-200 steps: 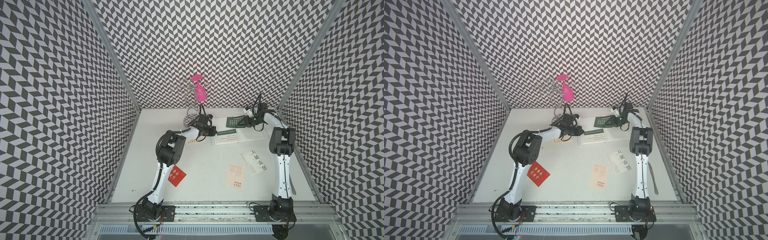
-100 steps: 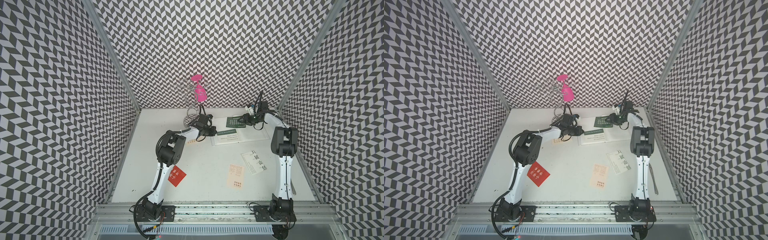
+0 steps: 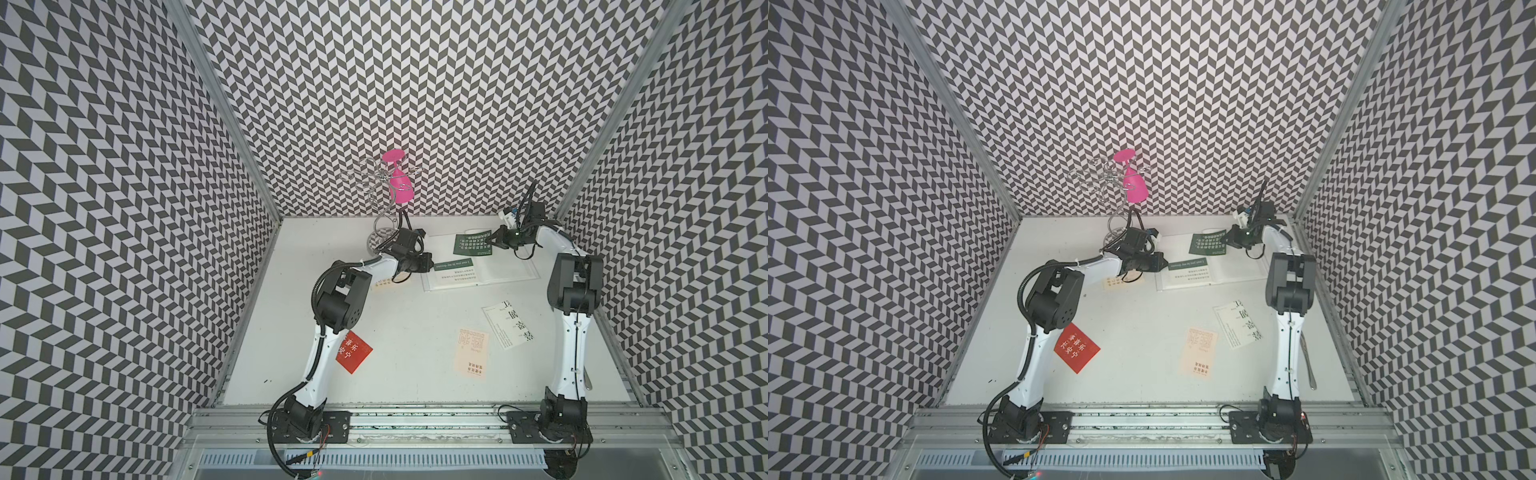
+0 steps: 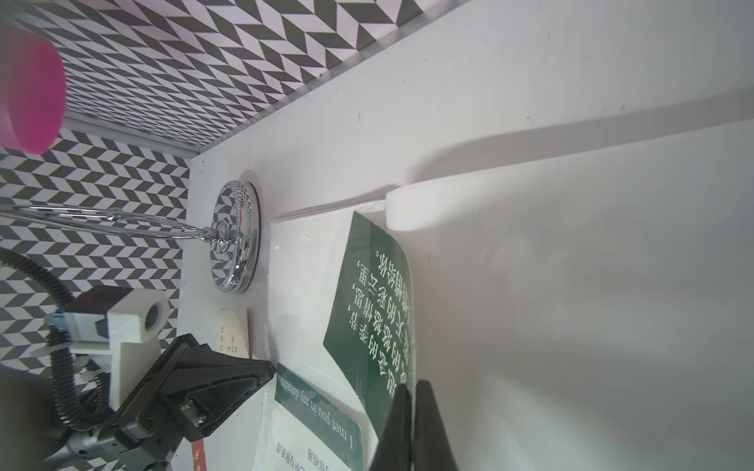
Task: Place the photos into the photo albums
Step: Insert the photo into the photo album.
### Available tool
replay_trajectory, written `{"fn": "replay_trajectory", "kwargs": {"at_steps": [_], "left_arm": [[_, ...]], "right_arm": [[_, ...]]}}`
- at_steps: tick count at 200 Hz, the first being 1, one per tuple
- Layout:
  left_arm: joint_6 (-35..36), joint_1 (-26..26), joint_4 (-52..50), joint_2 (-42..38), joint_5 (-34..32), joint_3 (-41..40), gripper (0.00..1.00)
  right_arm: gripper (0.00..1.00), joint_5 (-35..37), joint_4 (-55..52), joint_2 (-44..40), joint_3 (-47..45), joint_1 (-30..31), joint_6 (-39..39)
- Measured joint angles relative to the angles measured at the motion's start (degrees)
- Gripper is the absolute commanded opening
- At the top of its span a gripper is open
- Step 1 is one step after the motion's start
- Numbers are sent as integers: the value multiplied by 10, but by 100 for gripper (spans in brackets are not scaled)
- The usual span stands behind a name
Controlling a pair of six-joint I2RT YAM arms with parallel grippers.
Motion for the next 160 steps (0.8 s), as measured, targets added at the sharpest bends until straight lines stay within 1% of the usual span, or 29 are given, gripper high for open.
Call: {"fn": "replay_trajectory", "kwargs": {"at_steps": [33,86,126,160], "left_arm": [[0,0,0,0,0,0,8],[0,0,0,-5,-1,-8,8],[0,0,1,-13,-1,-19,8],[-2,3,-1,-13,-3,-18,8]], "right_arm": [[0,-20,-3,15,20,0,-15],[0,-44,-23,64,76,-1,-31],[0,-63,-23,73,82,-1,-35],[0,-59,-28,73,83,-1,-42]]}}
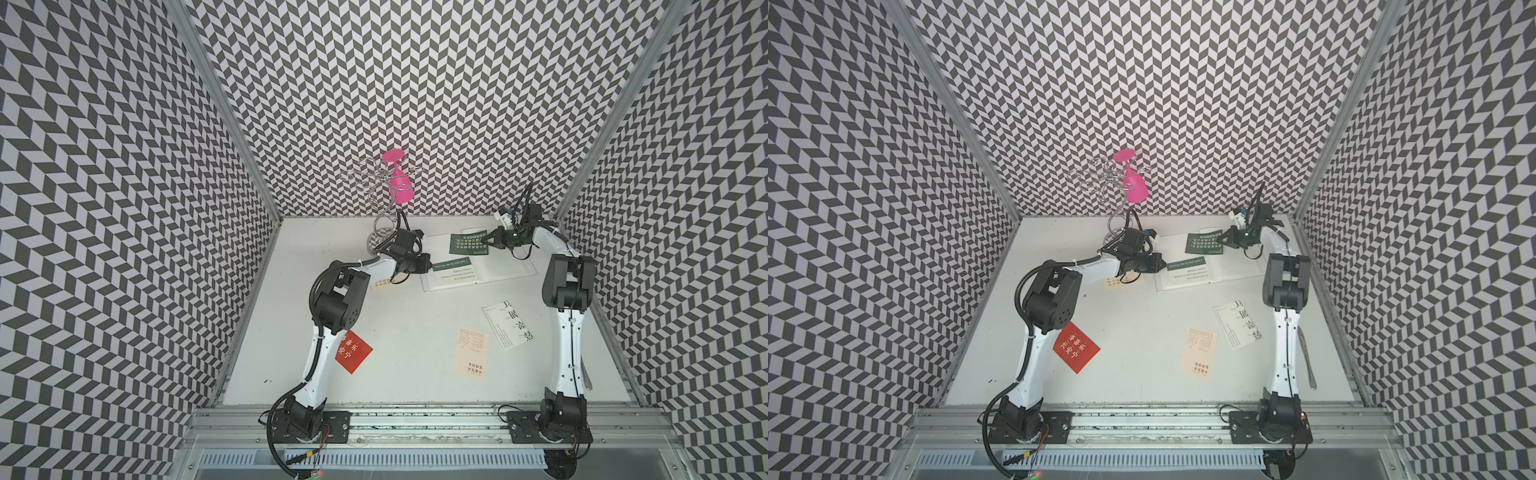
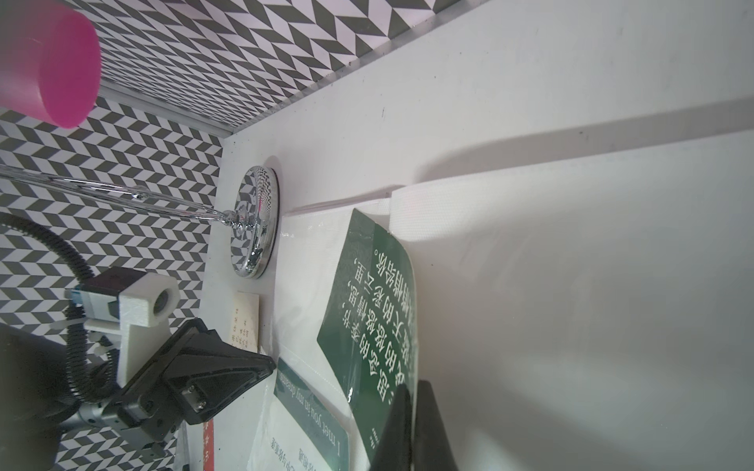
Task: Place the photos into the photo albums
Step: Insert the photo into the photo album.
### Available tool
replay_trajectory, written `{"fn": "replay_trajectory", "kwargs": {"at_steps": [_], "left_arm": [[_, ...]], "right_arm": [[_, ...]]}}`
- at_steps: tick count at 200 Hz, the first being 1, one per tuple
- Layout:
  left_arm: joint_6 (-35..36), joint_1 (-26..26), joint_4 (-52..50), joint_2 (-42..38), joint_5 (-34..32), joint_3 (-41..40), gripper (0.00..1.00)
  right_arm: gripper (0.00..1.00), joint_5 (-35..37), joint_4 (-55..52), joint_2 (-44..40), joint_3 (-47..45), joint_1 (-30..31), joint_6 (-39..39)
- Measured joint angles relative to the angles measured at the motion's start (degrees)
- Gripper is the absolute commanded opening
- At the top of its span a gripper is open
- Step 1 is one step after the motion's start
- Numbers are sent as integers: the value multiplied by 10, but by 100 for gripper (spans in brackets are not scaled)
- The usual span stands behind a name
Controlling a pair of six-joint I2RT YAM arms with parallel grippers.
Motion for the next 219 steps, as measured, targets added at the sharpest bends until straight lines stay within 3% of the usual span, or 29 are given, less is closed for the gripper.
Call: {"fn": "replay_trajectory", "kwargs": {"at_steps": [26,74,143,219], "left_arm": [[0,2,-10,0,-3,5,9],[4,5,-13,-1,-7,9,26],[16,12,-26,-10,-30,9,41],[19,18,-37,-10,-42,11,42]], "right_arm": [[0,1,-17,0,6,0,-11],[0,9,-54,-1,5,1,-38],[0,20,-91,-37,-32,2,-59],[0,14,-129,-10,36,3,-73]]}}
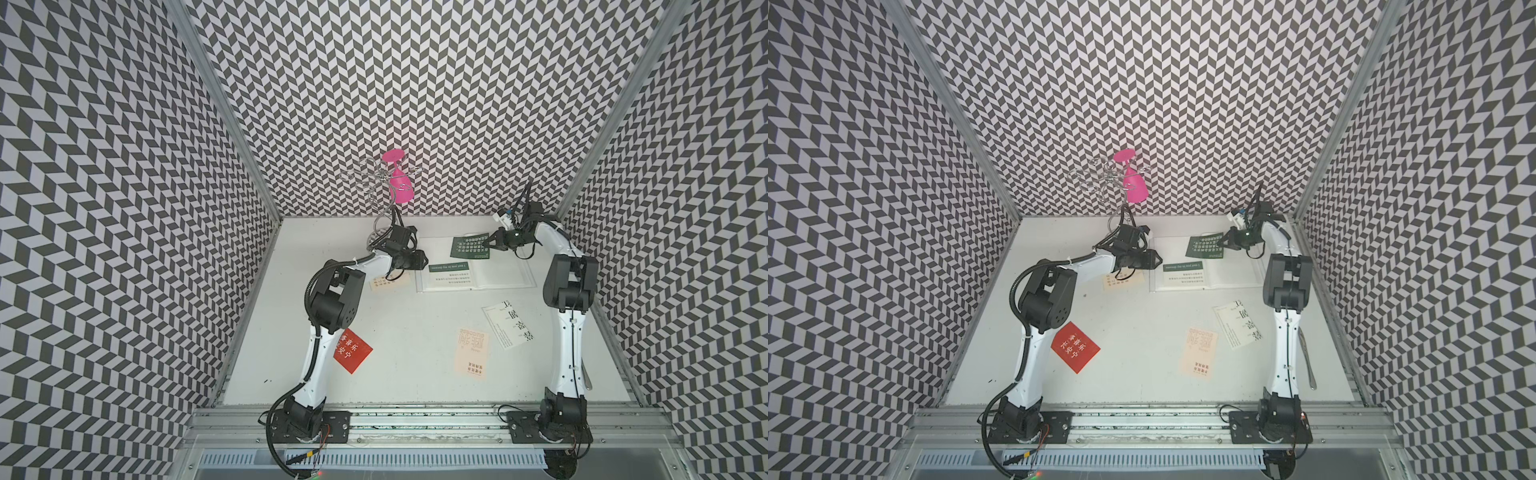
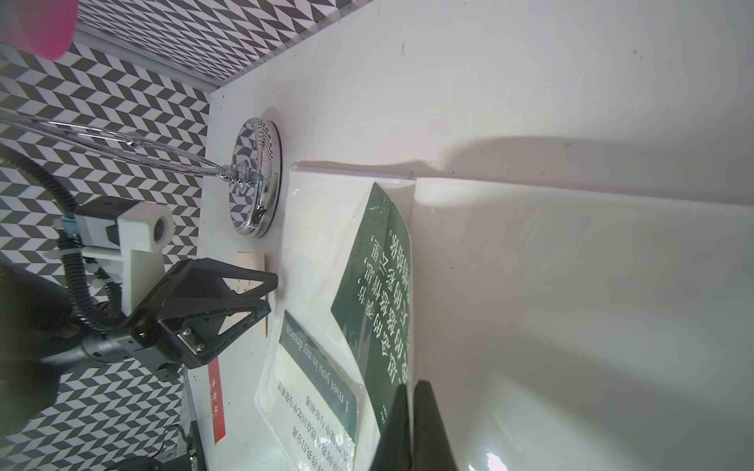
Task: Place the photos into the photo albums
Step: Insert the photo into the photo album.
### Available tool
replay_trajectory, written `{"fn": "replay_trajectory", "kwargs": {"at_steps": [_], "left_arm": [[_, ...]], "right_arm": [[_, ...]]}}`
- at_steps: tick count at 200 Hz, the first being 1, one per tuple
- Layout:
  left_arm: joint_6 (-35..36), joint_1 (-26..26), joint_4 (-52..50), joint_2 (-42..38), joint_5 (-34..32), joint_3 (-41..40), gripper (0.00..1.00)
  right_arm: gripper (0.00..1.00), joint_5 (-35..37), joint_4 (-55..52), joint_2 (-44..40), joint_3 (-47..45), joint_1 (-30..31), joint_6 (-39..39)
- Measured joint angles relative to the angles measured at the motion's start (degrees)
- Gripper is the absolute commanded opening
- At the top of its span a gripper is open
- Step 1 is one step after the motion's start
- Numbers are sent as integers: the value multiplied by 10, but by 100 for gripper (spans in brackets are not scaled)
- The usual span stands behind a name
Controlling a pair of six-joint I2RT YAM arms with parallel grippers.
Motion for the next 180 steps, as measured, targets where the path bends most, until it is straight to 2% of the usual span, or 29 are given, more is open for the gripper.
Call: {"fn": "replay_trajectory", "kwargs": {"at_steps": [71,138,169,180], "left_arm": [[1,1,-3,0,0,1,41],[2,1,-3,1,0,1,41],[2,2,-2,1,0,1,39],[2,2,-2,1,0,1,39]], "right_arm": [[0,-23,0,38,22,0,-1],[0,-35,18,40,23,6,6],[12,-37,68,40,7,15,29],[13,-39,91,39,-6,21,38]]}}
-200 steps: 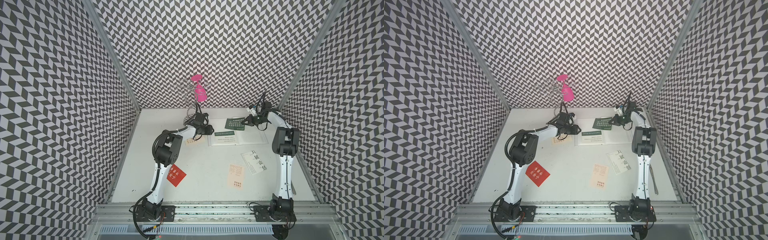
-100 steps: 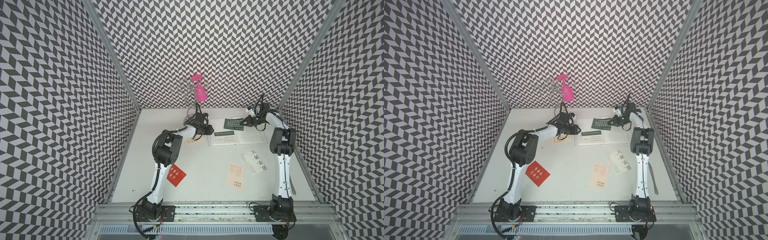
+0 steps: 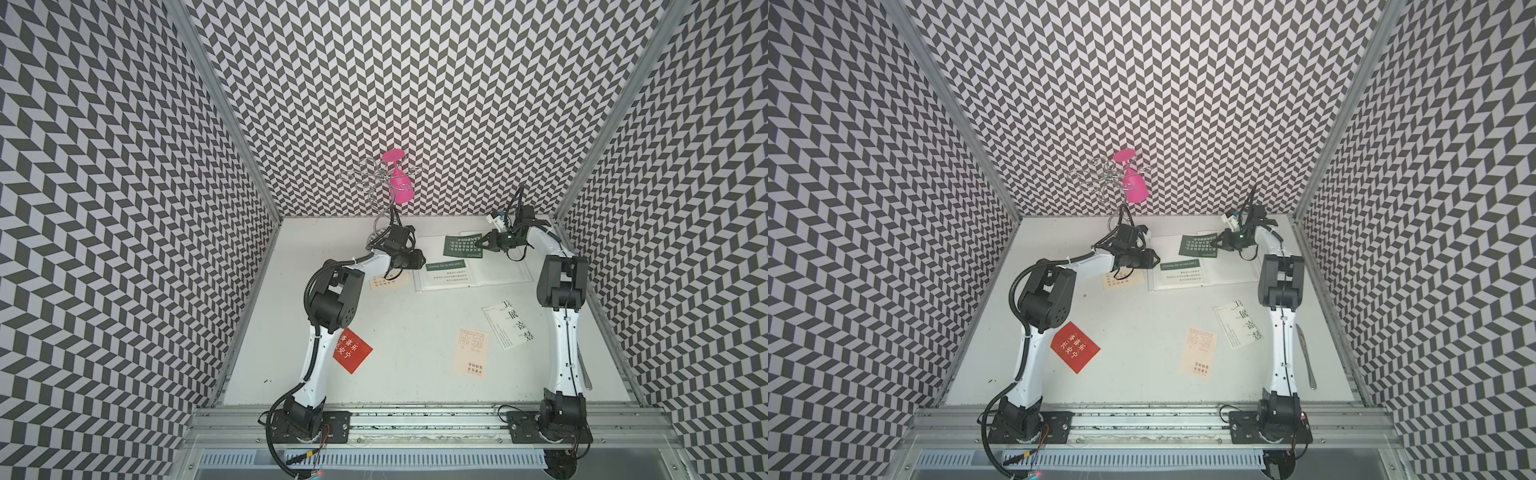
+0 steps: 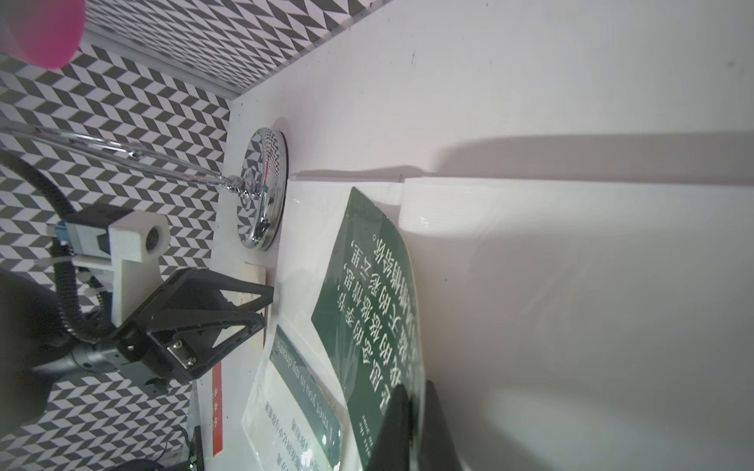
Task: Place the photos into the photo albums
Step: Insert the photo into the photo album.
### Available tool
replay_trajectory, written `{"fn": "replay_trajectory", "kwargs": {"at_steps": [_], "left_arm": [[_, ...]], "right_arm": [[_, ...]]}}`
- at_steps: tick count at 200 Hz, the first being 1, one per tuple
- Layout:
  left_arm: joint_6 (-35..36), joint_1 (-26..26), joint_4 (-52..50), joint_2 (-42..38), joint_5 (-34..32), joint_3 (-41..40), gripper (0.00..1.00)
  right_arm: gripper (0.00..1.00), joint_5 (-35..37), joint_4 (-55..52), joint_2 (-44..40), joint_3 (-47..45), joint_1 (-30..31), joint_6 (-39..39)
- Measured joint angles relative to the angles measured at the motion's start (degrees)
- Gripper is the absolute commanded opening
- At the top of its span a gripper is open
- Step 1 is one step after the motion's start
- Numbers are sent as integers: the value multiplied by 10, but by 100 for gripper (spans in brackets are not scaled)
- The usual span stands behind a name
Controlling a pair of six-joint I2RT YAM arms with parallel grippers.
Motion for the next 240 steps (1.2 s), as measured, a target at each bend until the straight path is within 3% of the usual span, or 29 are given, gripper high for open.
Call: {"fn": "replay_trajectory", "kwargs": {"at_steps": [49,95,141,175,240], "left_arm": [[0,0,0,0,0,0,38],[0,0,1,1,0,0,37],[0,0,1,1,0,0,37],[0,0,1,1,0,0,37],[0,0,1,1,-1,0,36]], "right_arm": [[13,1,123,-46,-102,20,74],[27,5,211,-67,-138,24,137],[37,23,235,-67,-136,24,165],[46,78,225,-73,-136,23,168],[45,123,206,-121,-141,12,168]]}}
